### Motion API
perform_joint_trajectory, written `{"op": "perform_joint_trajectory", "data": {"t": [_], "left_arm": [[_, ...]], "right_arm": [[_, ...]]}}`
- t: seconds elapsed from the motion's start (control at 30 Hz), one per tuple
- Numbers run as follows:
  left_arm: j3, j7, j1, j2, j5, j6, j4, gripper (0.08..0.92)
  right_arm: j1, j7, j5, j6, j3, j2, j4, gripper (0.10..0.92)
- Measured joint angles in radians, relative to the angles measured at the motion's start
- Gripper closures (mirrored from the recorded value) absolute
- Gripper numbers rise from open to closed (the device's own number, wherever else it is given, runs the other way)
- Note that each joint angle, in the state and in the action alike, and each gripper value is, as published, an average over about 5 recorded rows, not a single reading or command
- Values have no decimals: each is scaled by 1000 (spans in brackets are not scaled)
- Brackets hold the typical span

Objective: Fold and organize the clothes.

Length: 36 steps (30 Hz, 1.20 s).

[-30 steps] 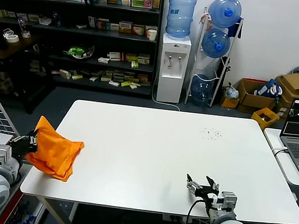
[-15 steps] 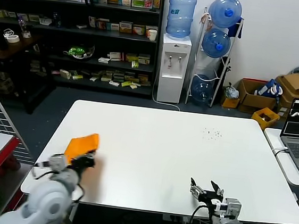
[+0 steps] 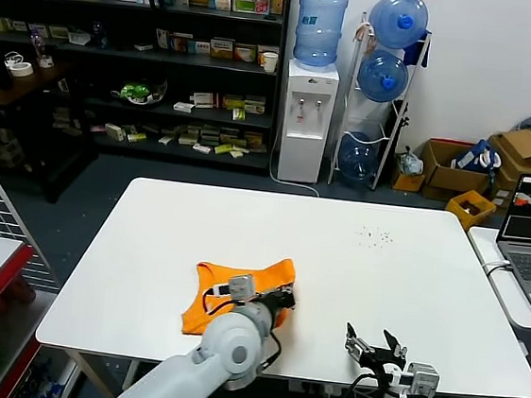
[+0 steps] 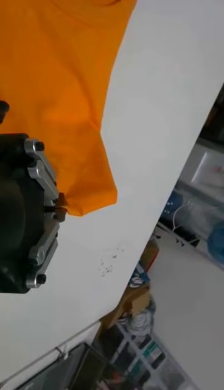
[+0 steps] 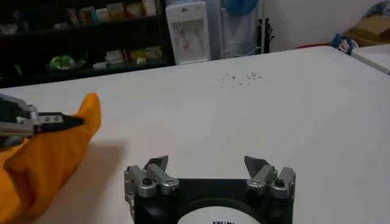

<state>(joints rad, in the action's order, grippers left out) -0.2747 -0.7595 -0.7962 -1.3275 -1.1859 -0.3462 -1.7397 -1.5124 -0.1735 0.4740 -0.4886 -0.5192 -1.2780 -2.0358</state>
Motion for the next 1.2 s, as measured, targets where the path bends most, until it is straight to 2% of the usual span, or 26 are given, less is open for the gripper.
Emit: {"op": "perform_joint_trajectory", "data": {"t": [0.17,0.37,0.63,0.77,0.9,1.2], "left_arm": [[-42,-1,37,-77,29,3,72,894],[-77,6,53,-135,67,8,132,877],[-70,61,42,-158,137,33,141,664],[-39,114,5,-141,196,61,92,552],[25,200,-77,-92,282,114,13,430],[328,481,-406,48,536,373,-121,198]], "right_arm": [[-5,0,2,-1,-5,2,-8,203],[-24,5,-4,4,-18,12,-26,203],[-93,50,-15,32,-67,59,-89,203],[-137,100,-18,81,-111,98,-121,203],[-154,154,-26,158,-140,118,-127,203],[-125,248,-86,344,-146,95,-57,203]]}}
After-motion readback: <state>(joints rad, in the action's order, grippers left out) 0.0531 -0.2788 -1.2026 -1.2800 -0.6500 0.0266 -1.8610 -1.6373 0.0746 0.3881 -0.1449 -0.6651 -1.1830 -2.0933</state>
